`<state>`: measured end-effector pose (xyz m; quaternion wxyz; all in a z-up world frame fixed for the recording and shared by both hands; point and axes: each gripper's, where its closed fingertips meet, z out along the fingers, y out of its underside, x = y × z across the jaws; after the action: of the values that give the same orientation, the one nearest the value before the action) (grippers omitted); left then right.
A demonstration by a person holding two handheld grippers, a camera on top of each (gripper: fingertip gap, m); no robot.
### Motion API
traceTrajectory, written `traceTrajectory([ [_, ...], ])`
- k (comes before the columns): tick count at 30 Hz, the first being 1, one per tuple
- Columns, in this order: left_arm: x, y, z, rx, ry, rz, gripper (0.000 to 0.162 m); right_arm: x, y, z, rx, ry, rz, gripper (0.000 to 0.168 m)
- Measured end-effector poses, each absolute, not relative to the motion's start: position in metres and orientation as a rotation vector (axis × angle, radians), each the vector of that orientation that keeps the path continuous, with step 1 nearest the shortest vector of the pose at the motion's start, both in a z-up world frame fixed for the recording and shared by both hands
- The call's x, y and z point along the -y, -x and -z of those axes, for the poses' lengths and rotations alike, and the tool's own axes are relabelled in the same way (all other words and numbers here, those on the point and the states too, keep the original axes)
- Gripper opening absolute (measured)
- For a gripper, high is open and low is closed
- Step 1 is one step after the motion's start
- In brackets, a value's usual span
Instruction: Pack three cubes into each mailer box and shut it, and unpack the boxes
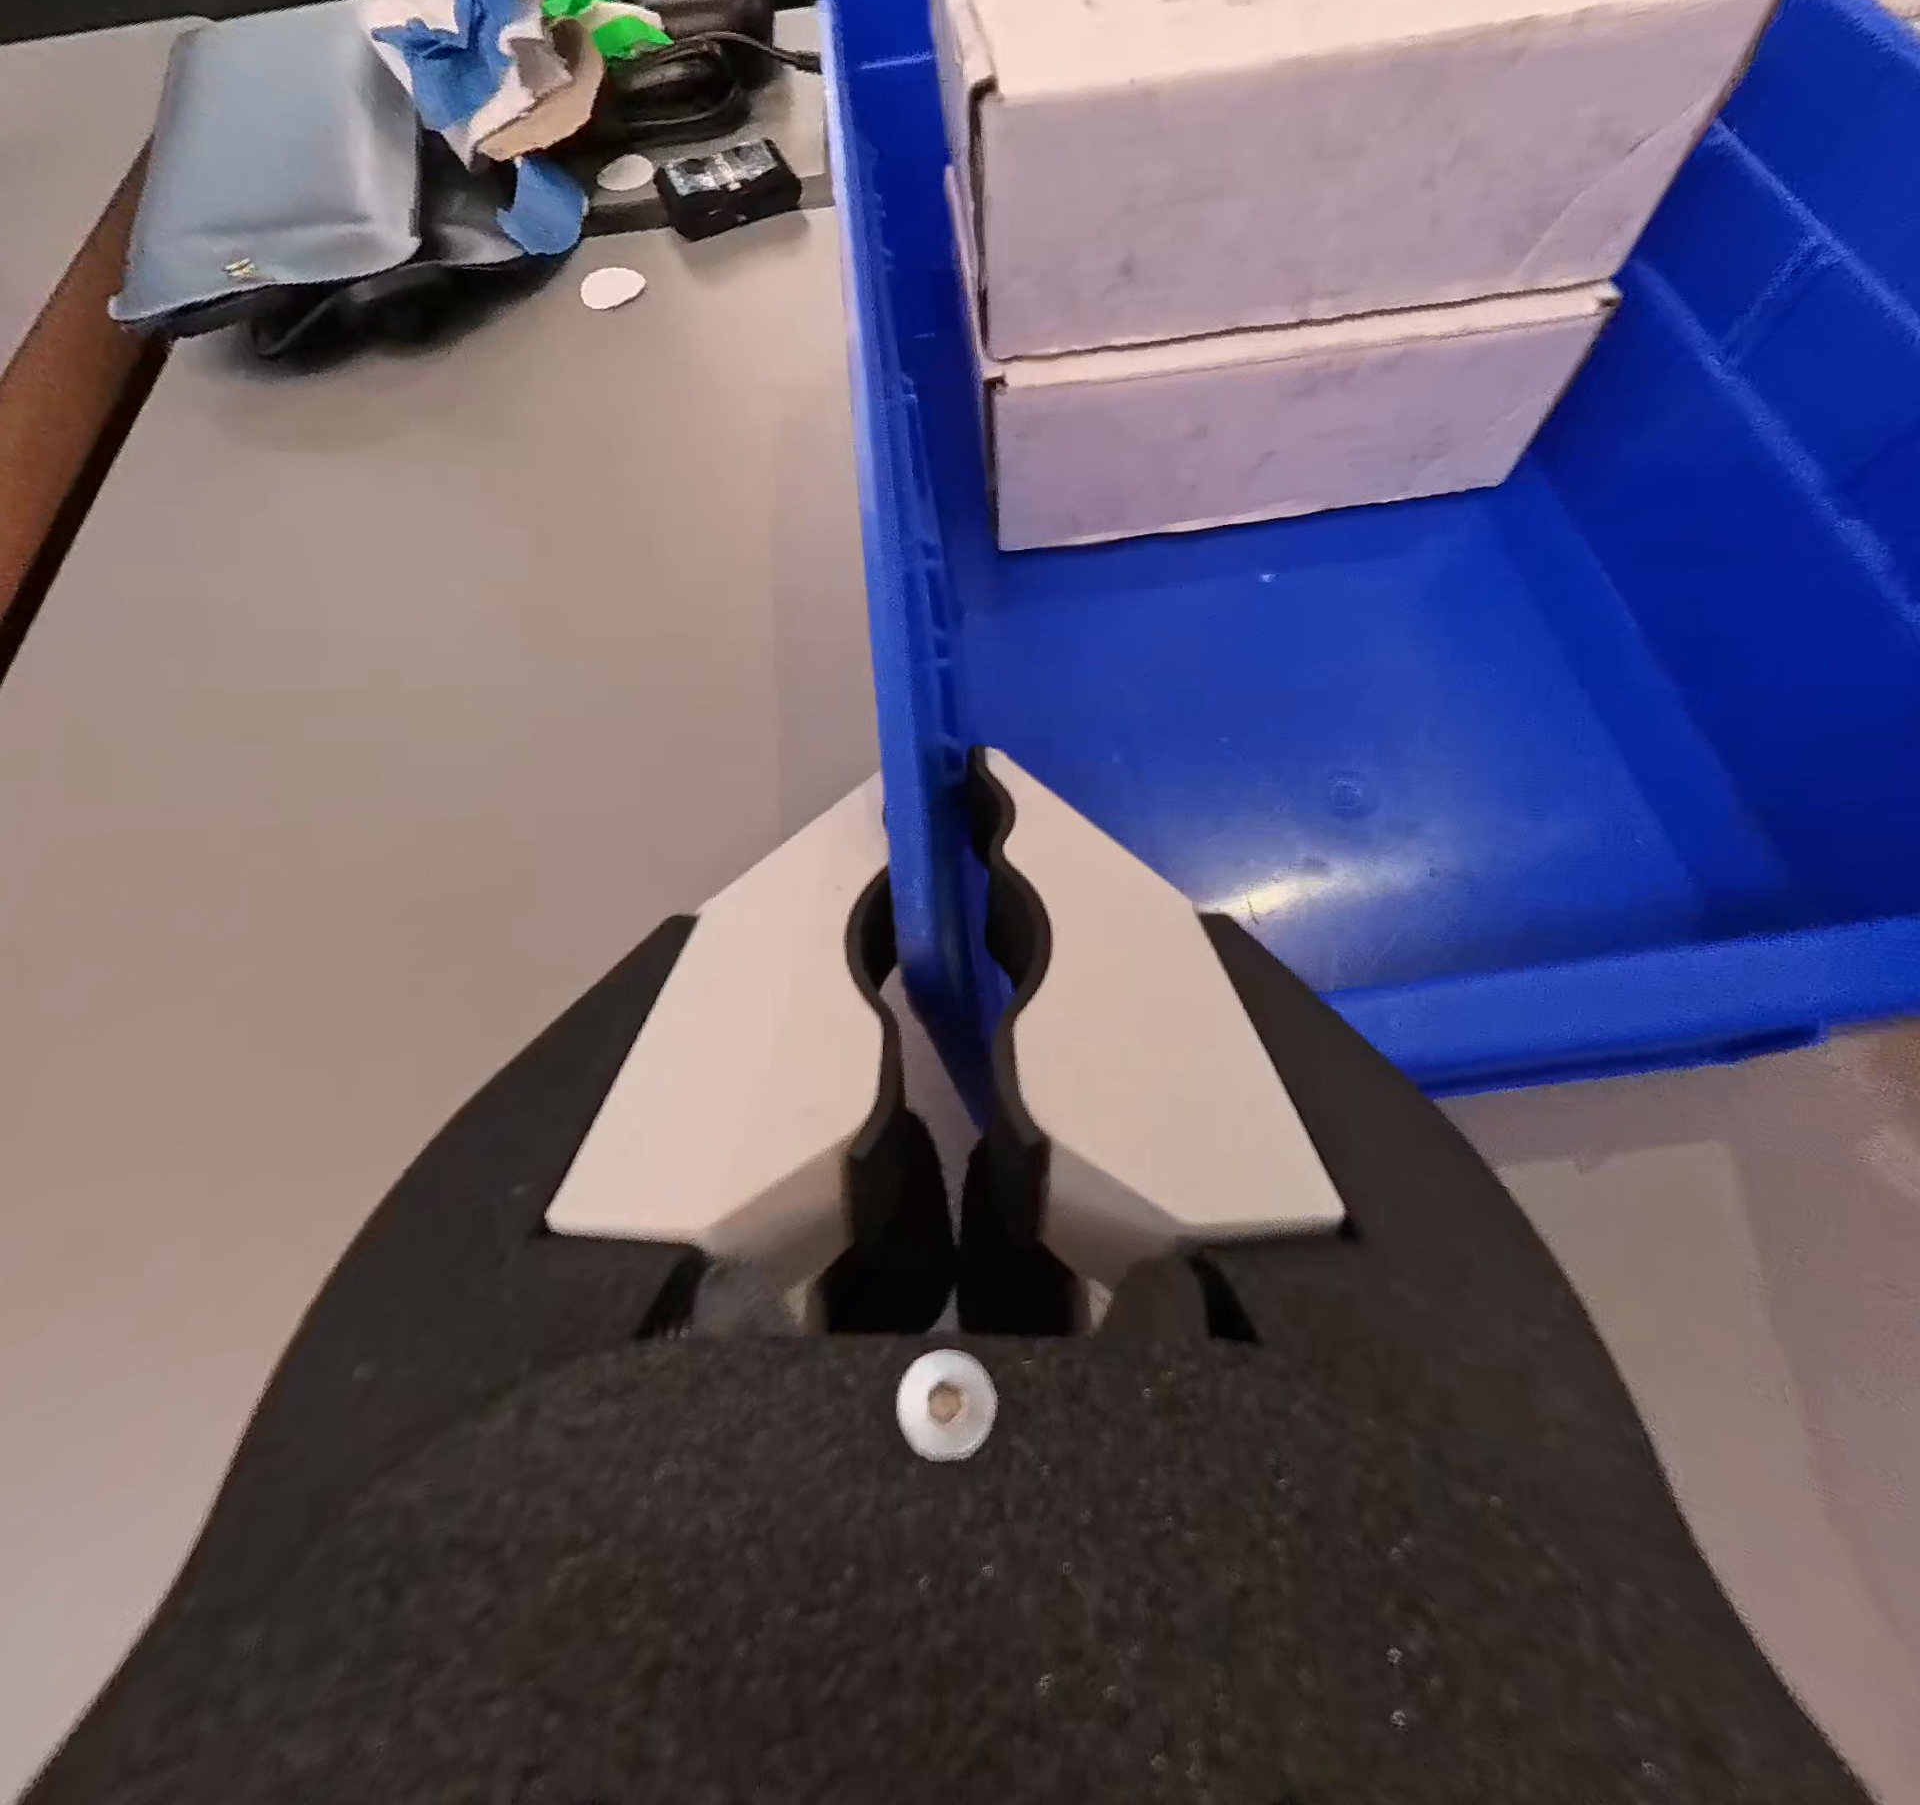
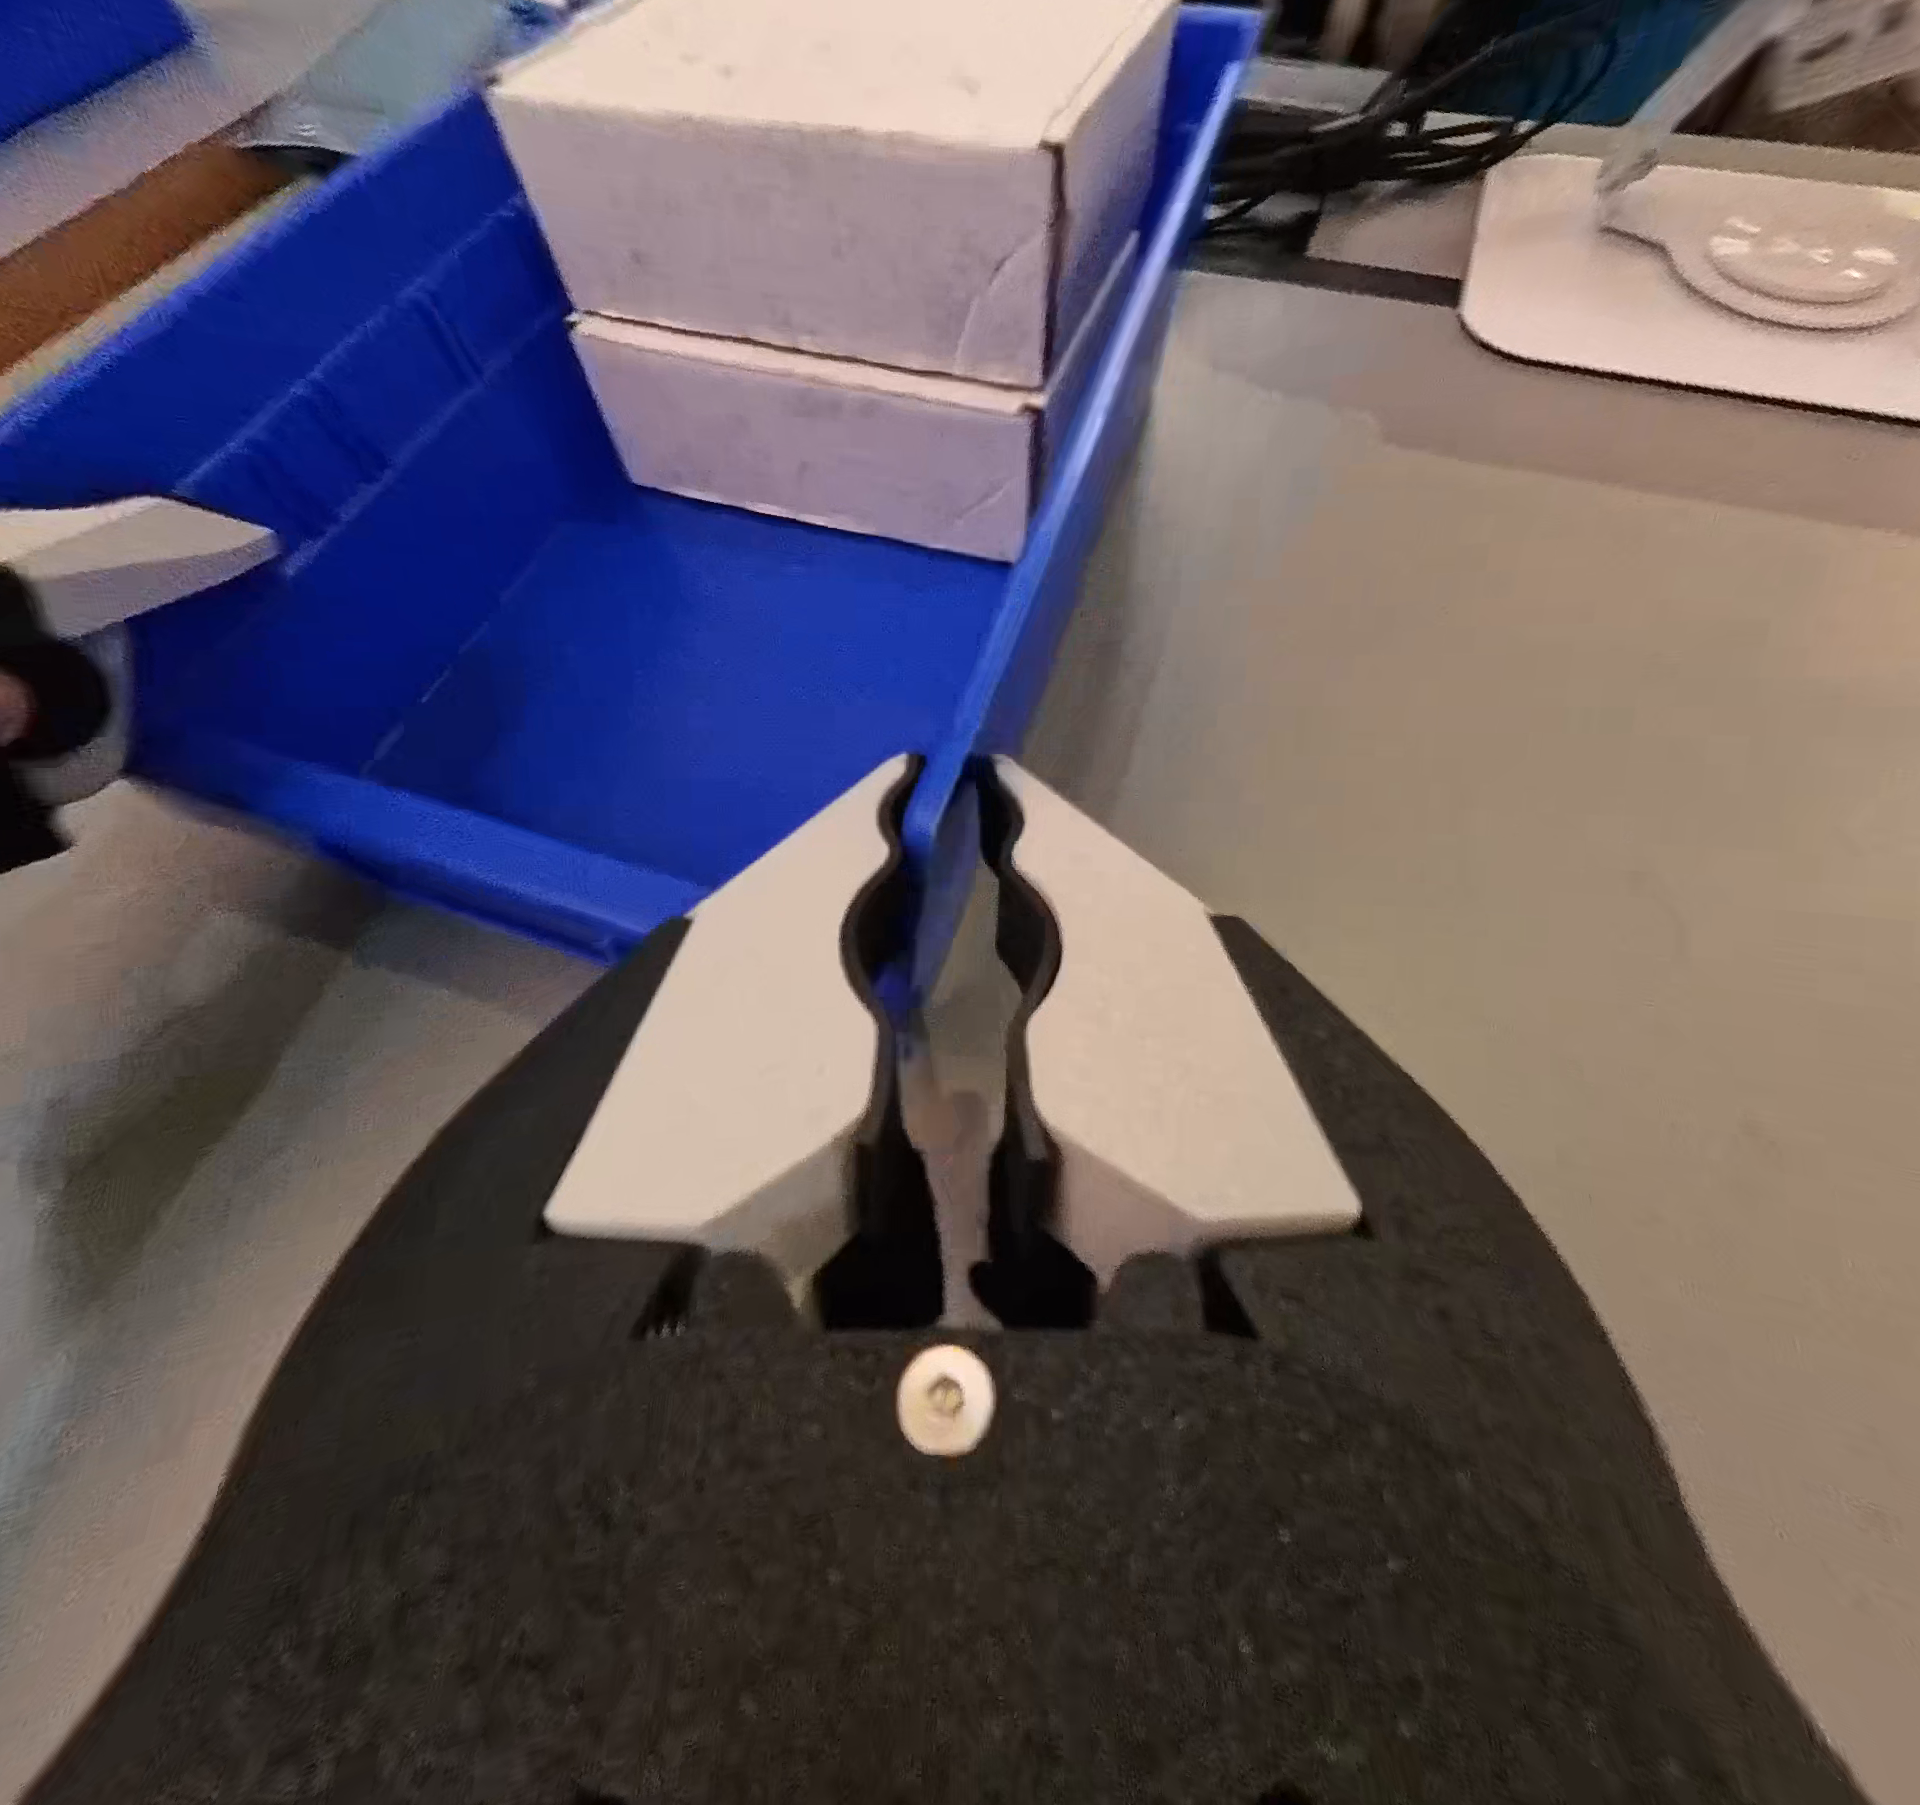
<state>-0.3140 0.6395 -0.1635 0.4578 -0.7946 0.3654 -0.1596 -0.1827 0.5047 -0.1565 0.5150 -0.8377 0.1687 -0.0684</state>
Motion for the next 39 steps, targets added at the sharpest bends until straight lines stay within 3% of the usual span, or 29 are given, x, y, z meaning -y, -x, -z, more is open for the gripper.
traceTrajectory([
  [4, -0.646, 0.323, 0.163, -0.903, 1.951, 0.301, 0.013, -0.455, 0.193, 0.096, -0.214, 1.878, -0.061, 0.015],
  [8, -0.643, 0.323, 0.164, -0.895, 1.962, 0.297, 0.013, -0.374, 0.105, 0.060, -0.225, 1.836, 0.110, 0.030],
  [11, -0.646, 0.338, 0.146, -0.720, 1.990, 0.253, 0.039, -0.285, -0.008, 0.057, -0.463, 1.805, 0.383, 0.042],
  [17, -0.605, 0.326, 0.078, -0.476, 1.831, 0.332, 0.028, -0.176, -0.120, 0.117, -0.674, 1.897, 0.559, 0.054],
  [20, -0.550, 0.280, 0.081, -0.515, 1.845, 0.599, 0.015, -0.186, -0.112, 0.123, -0.718, 1.878, 0.317, 0.031],
  [22, -0.504, 0.255, 0.093, -0.519, 1.867, 0.779, 0.005, -0.190, -0.108, 0.120, -0.661, 1.894, 0.394, 0.020],
  [27, -0.426, 0.202, 0.124, -0.793, 1.933, 0.946, 0.007, -0.205, -0.083, 0.133, -0.612, 1.984, 0.434, 0.046],
  [31, -0.414, 0.188, 0.131, -0.966, 1.900, 0.920, 0.008, -0.201, -0.102, 0.141, -0.710, 1.992, 0.567, 0.004],
  [39, -0.406, 0.193, 0.135, -1.047, 1.898, 0.915, 0.007, -0.219, -0.098, 0.142, -0.607, 2.001, 0.574, 0.005],
])
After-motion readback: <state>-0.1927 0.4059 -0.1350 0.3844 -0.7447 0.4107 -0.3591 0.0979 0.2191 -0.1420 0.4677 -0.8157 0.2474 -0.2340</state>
